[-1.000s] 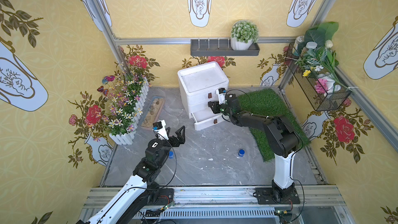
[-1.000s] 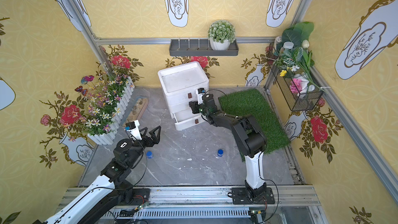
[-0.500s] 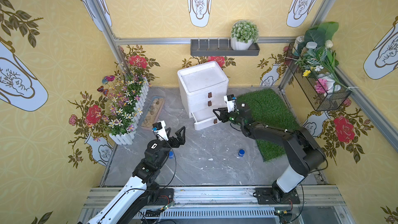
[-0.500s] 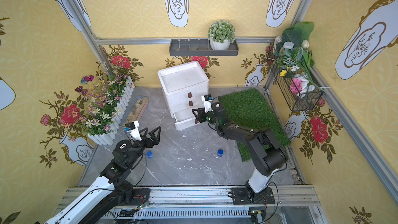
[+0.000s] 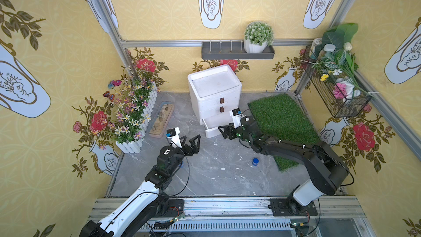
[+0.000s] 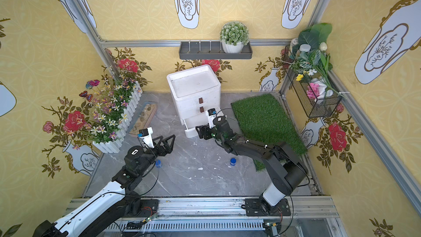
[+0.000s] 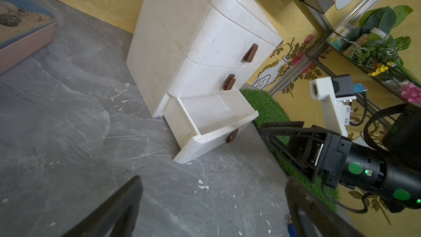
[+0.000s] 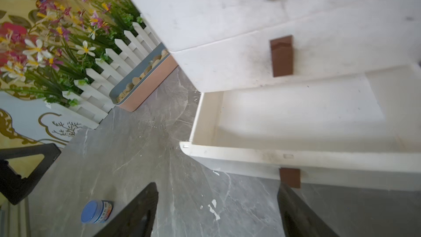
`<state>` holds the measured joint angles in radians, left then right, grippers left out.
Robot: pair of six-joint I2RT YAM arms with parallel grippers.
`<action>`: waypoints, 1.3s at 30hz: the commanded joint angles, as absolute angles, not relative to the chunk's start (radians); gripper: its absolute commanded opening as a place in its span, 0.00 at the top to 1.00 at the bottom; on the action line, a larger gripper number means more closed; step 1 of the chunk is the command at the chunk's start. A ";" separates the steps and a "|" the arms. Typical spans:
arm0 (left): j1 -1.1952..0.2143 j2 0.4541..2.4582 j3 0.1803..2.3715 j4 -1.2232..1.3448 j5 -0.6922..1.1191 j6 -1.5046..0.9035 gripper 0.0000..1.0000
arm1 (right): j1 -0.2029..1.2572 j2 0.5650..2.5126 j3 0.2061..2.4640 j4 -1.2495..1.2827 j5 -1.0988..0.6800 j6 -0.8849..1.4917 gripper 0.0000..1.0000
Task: Put the paint cans in the drawer according to color
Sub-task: Open the drawer in the storage box.
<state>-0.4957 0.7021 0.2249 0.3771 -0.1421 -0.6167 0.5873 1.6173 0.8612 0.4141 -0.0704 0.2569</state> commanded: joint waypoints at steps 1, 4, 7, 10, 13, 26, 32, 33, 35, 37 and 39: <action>-0.495 0.665 0.216 0.370 -0.140 -0.615 0.00 | 0.586 1.637 0.846 0.475 -0.096 -0.108 0.17; -0.495 0.617 0.219 0.323 -0.156 -0.603 0.00 | 0.600 1.630 0.793 0.550 -0.257 -0.456 0.15; -0.495 0.582 0.220 0.292 -0.172 -0.594 0.00 | 0.605 1.634 0.787 0.539 -0.322 -0.710 0.12; -0.495 0.568 0.223 0.279 -0.175 -0.591 0.00 | 0.590 1.666 0.857 0.417 -0.420 -0.884 0.11; -0.495 0.566 0.228 0.272 -0.175 -0.589 0.00 | 0.579 1.731 0.955 0.345 -0.381 -0.952 0.11; -0.495 0.516 0.241 0.219 -0.200 -0.571 0.00 | 0.537 1.994 1.330 -0.018 -0.320 -1.038 0.23; -0.496 0.510 0.245 0.209 -0.205 -0.568 0.00 | 0.537 2.059 1.394 -0.121 -0.299 -1.082 0.26; -0.495 0.509 0.244 0.209 -0.206 -0.568 0.00 | 0.537 2.060 1.396 -0.131 -0.304 -1.086 0.28; -0.495 0.510 0.245 0.209 -0.207 -0.567 0.00 | 0.534 2.060 1.398 -0.145 -0.307 -1.091 0.29; -0.495 0.511 0.245 0.209 -0.207 -0.568 0.00 | 0.534 2.057 1.402 -0.169 -0.311 -1.092 0.33; -0.495 0.510 0.244 0.209 -0.209 -0.568 0.00 | 0.532 2.049 1.400 -0.185 -0.319 -1.095 0.37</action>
<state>-0.4957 0.5110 0.2409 0.2020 -0.2024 -0.5793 0.5323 2.0579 1.3968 -0.1398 -0.3054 -1.0782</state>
